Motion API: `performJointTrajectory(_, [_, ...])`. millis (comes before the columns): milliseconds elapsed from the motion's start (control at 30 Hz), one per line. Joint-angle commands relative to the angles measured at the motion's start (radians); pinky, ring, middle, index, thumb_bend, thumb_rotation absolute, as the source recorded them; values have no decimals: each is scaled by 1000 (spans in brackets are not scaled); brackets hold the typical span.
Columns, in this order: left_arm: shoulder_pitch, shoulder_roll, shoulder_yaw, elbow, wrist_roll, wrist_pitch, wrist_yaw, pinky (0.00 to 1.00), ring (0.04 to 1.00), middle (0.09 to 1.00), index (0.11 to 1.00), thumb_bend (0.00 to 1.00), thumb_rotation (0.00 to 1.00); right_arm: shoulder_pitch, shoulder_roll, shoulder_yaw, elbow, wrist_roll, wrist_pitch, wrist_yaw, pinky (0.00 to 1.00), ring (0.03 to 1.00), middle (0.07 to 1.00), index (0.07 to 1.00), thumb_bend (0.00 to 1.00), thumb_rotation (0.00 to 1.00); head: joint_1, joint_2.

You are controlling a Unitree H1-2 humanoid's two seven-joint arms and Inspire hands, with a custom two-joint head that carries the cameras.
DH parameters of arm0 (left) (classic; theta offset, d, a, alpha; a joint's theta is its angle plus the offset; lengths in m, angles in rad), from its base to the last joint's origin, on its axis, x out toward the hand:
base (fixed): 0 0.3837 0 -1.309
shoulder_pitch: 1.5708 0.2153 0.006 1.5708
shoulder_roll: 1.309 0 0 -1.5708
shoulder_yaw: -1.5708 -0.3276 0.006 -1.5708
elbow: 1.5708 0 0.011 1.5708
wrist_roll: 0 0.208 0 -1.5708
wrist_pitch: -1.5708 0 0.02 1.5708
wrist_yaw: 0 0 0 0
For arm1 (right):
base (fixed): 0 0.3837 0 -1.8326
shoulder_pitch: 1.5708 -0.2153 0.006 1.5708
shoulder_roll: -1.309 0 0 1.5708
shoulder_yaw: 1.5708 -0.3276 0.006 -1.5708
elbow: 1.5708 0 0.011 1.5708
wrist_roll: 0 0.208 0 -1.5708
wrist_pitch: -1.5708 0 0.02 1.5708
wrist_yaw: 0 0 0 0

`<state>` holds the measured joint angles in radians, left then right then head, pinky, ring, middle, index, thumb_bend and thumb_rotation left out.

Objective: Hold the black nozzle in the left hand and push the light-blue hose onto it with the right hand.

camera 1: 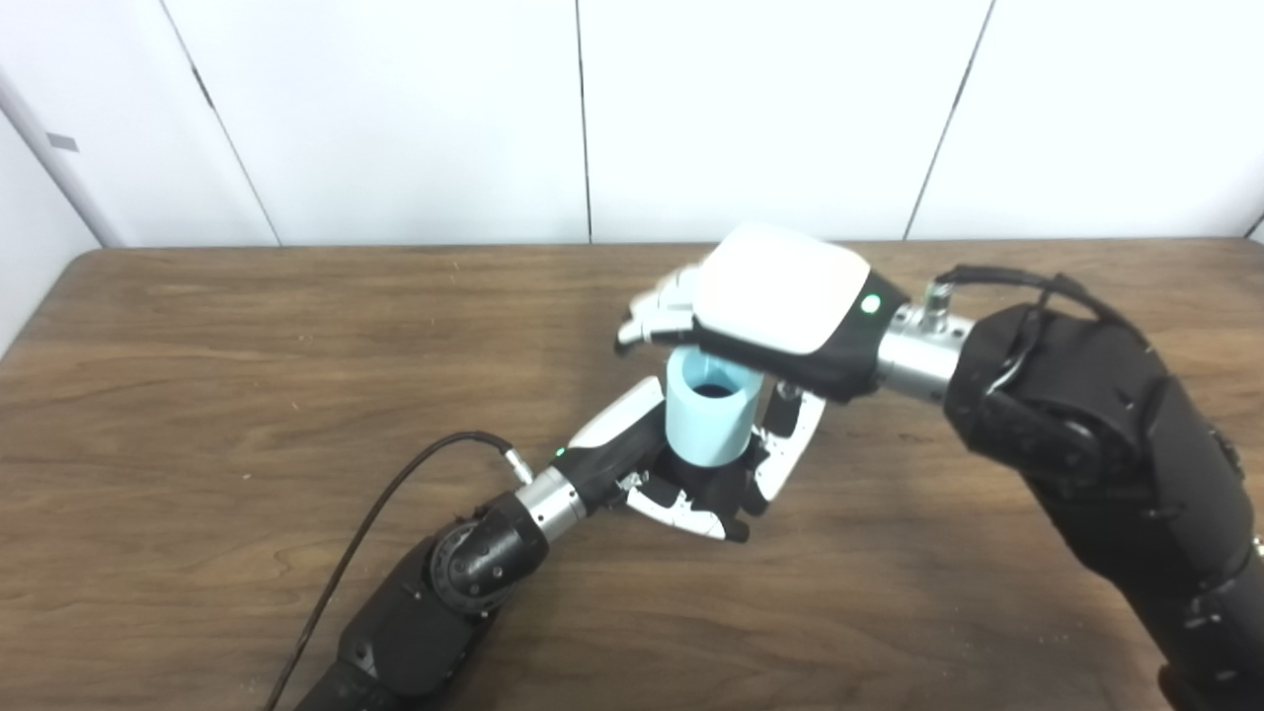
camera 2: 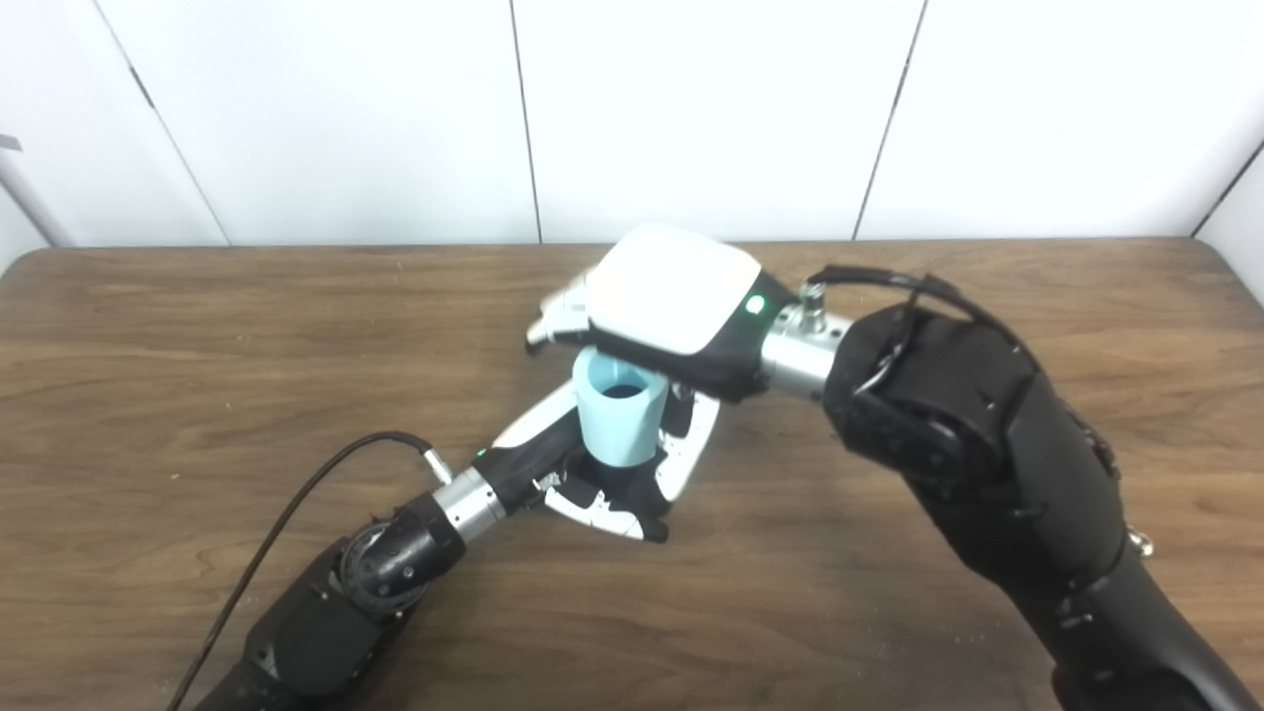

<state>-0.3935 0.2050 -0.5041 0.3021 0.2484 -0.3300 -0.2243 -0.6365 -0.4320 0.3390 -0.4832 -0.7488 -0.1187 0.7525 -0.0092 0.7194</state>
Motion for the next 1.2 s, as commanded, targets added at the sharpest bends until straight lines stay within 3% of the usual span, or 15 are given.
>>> performJointTrajectory(0, [66,47,-40,73,100,99,-64,661,684,562,468,508,0,-17,10,-48,-6,36,-27,-85,928,883,913,835,1000,488,1,0])
performJointTrajectory(133, [67,49,-41,70,98,103,-69,661,684,563,468,508,0,15,43,-107,-15,97,-20,-164,911,910,931,877,1000,481,-1,1])
performJointTrajectory(233, [67,51,-41,67,98,104,-72,661,684,563,468,508,0,47,78,-141,-37,118,-18,-221,820,919,945,911,996,487,-3,0])
performJointTrajectory(400, [67,51,-42,71,99,103,-72,661,686,563,469,508,0,82,115,-170,-8,162,-128,-351,780,919,950,925,943,467,-3,0])
performJointTrajectory(533, [68,51,-41,67,95,106,-75,659,686,562,469,508,0,103,105,-163,10,152,-201,-394,814,925,956,944,914,444,-1,2])
performJointTrajectory(667, [69,51,-39,63,89,106,-77,658,685,562,469,508,0,110,76,-153,20,142,-237,-382,895,929,957,949,910,431,1,4])
performJointTrajectory(833, [71,50,-40,59,93,116,-77,658,688,562,469,508,0,161,56,-111,65,111,-302,-386,920,924,935,914,918,415,0,5])
performJointTrajectory(933, [73,51,-39,44,95,136,-81,632,681,506,485,518,0,188,48,-95,94,84,-338,-409,937,919,924,904,902,412,2,8])
performJointTrajectory(1167, [75,53,-44,34,122,131,-73,611,646,499,487,519,0,229,31,-60,119,12,-350,-444,966,936,929,900,860,447,3,10])
